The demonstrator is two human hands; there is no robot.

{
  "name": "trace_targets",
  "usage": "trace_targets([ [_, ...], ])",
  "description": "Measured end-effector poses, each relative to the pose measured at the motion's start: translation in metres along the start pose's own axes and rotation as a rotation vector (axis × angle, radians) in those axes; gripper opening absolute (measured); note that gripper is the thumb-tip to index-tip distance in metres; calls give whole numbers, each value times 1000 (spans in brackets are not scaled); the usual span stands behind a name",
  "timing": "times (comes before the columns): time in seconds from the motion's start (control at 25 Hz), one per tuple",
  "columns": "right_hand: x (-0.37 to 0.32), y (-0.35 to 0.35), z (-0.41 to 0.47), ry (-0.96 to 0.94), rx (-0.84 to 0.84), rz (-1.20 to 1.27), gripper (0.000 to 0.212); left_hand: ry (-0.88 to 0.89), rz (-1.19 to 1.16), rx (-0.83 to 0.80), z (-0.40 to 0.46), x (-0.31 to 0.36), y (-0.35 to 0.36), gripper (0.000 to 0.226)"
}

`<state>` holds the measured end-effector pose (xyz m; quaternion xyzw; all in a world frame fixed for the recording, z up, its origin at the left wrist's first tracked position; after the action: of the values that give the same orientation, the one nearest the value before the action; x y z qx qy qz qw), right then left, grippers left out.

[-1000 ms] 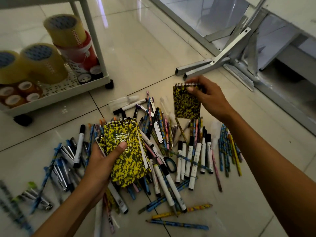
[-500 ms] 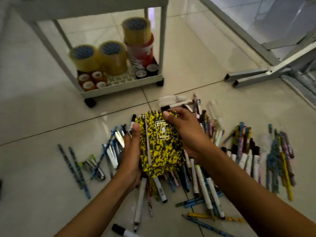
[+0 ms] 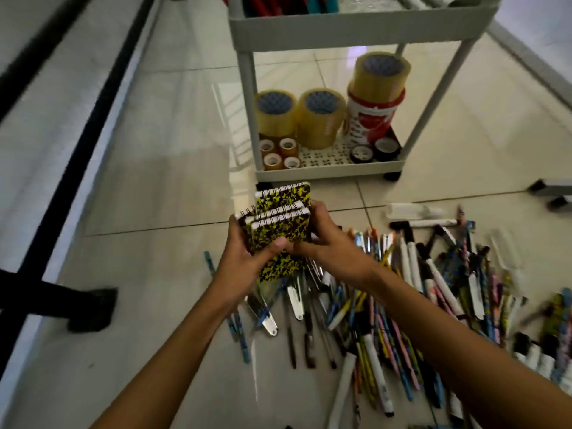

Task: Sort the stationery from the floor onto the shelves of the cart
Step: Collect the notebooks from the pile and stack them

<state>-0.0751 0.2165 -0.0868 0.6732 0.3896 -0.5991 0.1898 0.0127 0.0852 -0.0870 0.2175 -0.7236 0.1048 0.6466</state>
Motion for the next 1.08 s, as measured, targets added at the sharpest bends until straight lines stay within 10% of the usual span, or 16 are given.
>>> trace_targets([
  [0.44,22,43,56,-49,62,-138,72,-38,66,11,36,-33,-52,90],
  [1.08,31,53,59,-126,46,-280,64,7,329,90,36,-49,-55,58],
])
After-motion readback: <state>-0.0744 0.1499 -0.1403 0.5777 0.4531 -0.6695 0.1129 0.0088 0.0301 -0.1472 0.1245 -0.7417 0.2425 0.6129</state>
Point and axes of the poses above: each hand's wrist, its own z-axis towards the middle knuckle, its own y-axis out of the palm, x = y × z, the point moved 3 cm from there along z, towards the middle knuckle, and after that the axes turned 5 degrees about -z, right-handed, at the moved point
